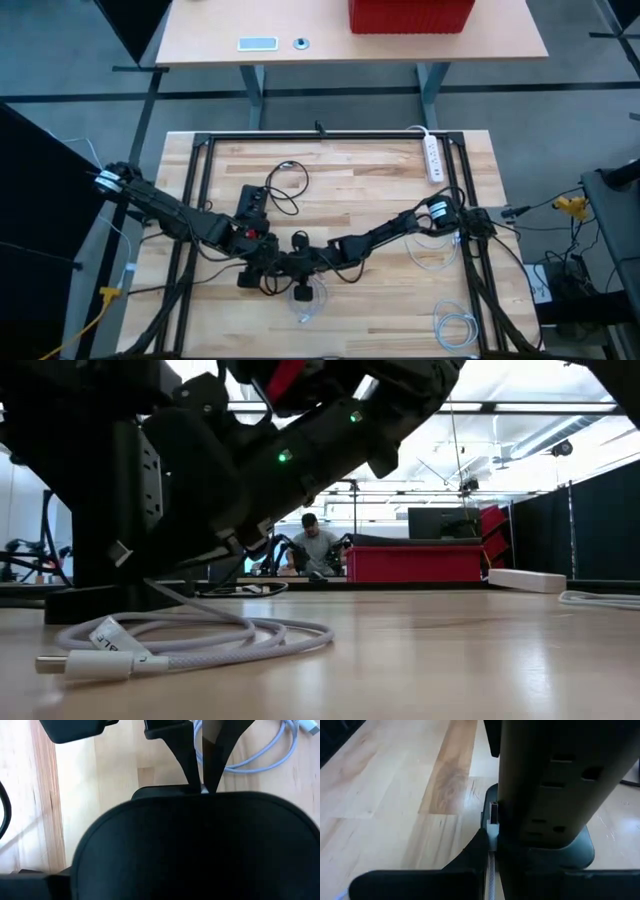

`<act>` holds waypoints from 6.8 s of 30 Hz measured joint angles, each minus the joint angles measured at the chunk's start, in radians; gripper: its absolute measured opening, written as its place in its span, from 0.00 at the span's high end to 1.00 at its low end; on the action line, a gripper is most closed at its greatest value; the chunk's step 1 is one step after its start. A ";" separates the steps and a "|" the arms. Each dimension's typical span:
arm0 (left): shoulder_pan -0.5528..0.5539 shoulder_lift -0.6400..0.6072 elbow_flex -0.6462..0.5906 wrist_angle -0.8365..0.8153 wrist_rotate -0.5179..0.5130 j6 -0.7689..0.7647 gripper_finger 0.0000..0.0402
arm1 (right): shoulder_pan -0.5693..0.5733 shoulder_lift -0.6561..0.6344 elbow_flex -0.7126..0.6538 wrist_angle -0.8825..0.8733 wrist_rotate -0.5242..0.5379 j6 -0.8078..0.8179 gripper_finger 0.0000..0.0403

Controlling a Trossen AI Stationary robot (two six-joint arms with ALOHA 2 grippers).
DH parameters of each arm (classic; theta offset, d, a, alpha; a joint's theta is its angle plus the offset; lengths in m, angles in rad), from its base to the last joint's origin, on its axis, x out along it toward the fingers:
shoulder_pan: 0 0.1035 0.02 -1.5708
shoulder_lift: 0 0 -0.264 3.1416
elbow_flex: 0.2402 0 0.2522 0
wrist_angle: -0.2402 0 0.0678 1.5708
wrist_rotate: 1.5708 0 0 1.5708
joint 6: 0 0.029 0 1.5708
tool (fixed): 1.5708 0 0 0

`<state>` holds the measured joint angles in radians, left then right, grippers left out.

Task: Insert USB
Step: Insert bottom left white charger cable into the bottom black outlet extension

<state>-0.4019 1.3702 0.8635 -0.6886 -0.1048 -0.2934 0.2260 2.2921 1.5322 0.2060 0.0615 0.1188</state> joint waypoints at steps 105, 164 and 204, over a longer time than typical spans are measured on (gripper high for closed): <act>-0.170 0.239 -0.596 1.693 -0.539 0.078 0.34 | -0.078 -0.044 0.216 -0.840 -0.044 -0.223 0.97; -0.152 0.262 -0.547 1.637 -0.545 -0.135 0.35 | -0.038 -0.315 0.072 -0.873 -0.069 -0.391 0.97; -0.153 0.049 -0.292 0.619 -0.426 -0.169 0.26 | -0.039 -0.319 0.072 -0.797 -0.069 -0.305 0.97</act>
<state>-0.5552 1.4194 0.5716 -0.0691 -0.5312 -0.4626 0.1871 1.9728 1.6043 -0.5912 -0.0078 -0.1858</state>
